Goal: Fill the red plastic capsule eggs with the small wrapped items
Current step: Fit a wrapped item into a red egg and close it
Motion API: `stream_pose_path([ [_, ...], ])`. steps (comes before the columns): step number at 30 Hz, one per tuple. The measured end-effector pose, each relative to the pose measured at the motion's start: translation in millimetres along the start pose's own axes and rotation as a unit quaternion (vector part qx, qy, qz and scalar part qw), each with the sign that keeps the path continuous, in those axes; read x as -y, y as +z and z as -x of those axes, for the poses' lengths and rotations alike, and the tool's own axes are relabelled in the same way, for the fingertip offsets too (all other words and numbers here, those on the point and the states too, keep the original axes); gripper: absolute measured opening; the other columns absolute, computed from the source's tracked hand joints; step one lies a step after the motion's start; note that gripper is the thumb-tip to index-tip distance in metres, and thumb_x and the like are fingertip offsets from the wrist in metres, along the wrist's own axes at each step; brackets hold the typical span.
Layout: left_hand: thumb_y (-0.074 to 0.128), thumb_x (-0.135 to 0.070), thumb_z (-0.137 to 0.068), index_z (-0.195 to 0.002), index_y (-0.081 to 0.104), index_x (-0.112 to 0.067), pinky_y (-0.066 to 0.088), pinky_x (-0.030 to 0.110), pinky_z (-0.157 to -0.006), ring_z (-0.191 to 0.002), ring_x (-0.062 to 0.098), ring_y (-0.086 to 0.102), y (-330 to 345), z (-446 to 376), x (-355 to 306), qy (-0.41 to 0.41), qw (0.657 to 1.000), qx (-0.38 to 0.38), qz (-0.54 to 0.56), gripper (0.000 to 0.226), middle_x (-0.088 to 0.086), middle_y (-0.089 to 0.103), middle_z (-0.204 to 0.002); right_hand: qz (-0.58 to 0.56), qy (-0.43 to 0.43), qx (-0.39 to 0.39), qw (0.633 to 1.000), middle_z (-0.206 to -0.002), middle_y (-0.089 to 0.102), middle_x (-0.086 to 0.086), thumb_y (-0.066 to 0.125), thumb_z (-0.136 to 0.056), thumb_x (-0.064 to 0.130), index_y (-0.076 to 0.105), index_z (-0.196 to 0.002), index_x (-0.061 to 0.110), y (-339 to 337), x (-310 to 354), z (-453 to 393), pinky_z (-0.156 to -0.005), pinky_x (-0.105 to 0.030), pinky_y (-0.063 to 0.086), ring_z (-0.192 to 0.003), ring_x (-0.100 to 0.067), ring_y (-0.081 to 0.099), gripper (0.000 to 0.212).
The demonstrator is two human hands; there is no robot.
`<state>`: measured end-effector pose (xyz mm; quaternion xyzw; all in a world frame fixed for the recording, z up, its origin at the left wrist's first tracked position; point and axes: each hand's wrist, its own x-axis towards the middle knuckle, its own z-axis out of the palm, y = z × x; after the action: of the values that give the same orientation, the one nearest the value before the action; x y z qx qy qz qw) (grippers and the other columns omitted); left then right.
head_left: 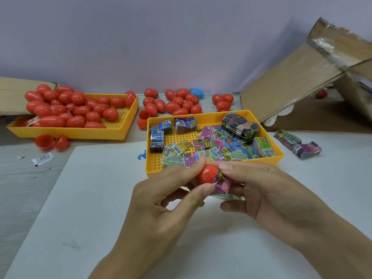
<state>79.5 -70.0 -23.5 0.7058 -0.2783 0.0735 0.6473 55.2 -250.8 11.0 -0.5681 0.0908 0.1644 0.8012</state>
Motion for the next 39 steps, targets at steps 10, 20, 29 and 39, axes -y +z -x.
stream_pose_path([
  [10, 0.077, -0.036, -0.072, -0.109, 0.076, -0.034, 0.057, 0.02, -0.064, -0.069, 0.022, 0.071, 2.9, -0.6, -3.2, -0.088, 0.993, -0.037, 0.068, 0.037, 0.002, 0.074, -0.088, 0.035, -0.056, -0.001, 0.998, -0.091, 0.075, -0.013, 0.072, -0.07, 0.031, 0.079, -0.099, 0.01, 2.5, -5.5, -0.1, -0.057, -0.024, 0.054, -0.076, -0.012, 0.069, 0.037],
  [20, 0.075, -0.035, -0.075, -0.1, 0.077, -0.03, 0.062, 0.035, -0.067, -0.077, 0.025, 0.072, -0.9, 0.3, -2.9, -0.142, 0.987, 0.001, 0.07, 0.025, 0.008, 0.072, -0.089, 0.056, -0.062, -0.031, 0.996, -0.094, 0.077, -0.008, 0.072, -0.067, 0.032, 0.08, -0.102, 0.022, 6.3, -16.6, -4.4, -0.067, -0.025, 0.054, -0.082, -0.013, 0.069, 0.037],
  [29, 0.094, -0.02, -0.051, -0.079, 0.077, -0.012, 0.059, 0.029, -0.065, -0.076, 0.024, 0.075, 2.9, -2.0, 3.1, -0.258, 0.938, -0.082, 0.215, 0.033, 0.015, 0.077, -0.084, 0.341, -0.315, -0.086, 0.882, -0.115, 0.067, 0.014, 0.078, -0.075, 0.026, 0.064, -0.125, 0.038, 9.5, -34.3, -4.6, -0.077, -0.024, 0.055, -0.108, -0.013, 0.065, 0.053],
  [39, 0.077, -0.025, -0.067, -0.094, 0.082, -0.017, 0.059, 0.024, -0.07, -0.087, 0.024, 0.076, 10.5, 2.1, 2.7, -0.254, 0.932, -0.088, 0.244, 0.029, 0.012, 0.078, -0.095, 0.42, -0.364, -0.112, 0.823, -0.106, 0.067, 0.012, 0.076, -0.076, 0.022, 0.073, -0.116, 0.021, 7.0, -35.8, -7.1, -0.076, -0.017, 0.052, -0.102, -0.008, 0.063, 0.041],
])
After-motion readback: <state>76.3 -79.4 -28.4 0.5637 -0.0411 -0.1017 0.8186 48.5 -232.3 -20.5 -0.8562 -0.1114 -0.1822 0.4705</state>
